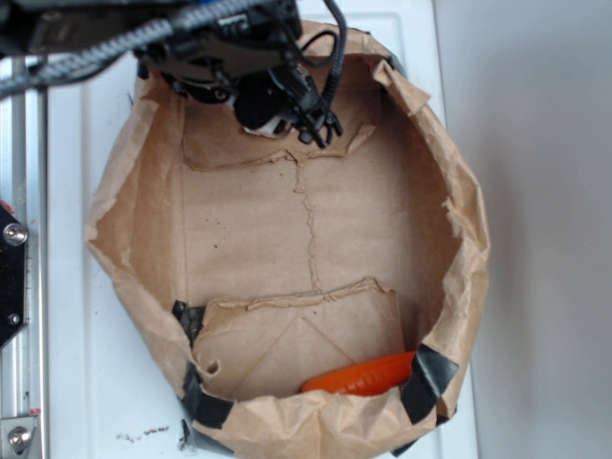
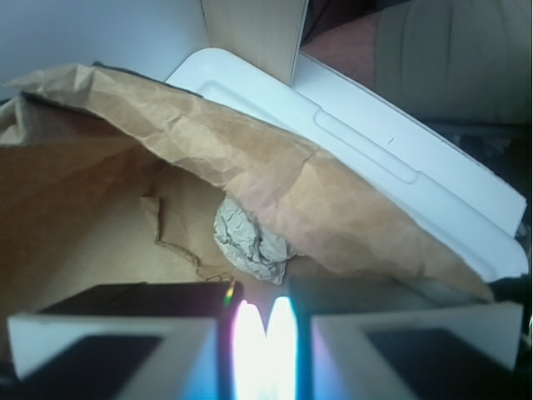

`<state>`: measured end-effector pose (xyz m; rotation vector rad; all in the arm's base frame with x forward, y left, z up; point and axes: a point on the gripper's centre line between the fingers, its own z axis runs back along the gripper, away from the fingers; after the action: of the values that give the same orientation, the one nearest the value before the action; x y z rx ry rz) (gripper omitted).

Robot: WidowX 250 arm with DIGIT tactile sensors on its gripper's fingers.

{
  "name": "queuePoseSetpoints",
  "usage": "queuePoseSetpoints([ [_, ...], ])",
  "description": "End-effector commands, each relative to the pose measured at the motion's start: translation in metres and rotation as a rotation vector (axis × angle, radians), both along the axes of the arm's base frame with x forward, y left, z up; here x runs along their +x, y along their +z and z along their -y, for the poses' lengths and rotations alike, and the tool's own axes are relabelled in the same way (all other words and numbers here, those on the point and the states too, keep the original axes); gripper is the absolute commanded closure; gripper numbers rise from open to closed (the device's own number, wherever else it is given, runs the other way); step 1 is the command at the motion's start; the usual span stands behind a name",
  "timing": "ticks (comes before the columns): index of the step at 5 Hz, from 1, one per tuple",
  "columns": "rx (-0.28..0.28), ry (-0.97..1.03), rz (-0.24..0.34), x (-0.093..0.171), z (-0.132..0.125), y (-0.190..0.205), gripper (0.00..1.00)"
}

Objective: Grab the white paper.

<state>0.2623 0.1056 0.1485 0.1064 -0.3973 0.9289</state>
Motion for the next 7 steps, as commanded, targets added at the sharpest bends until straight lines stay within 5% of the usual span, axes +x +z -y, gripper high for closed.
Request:
queuePoseSetpoints([
  [1,0.028,0.000,0.049,0.004,-0.023,0.003,0.00],
  [3,0.090,0.106,0.077,0.005,-0.017,-0.022,0.00],
  [7,0.019,0.373,0.145,0.015,-0.016,-0.047,0.00],
])
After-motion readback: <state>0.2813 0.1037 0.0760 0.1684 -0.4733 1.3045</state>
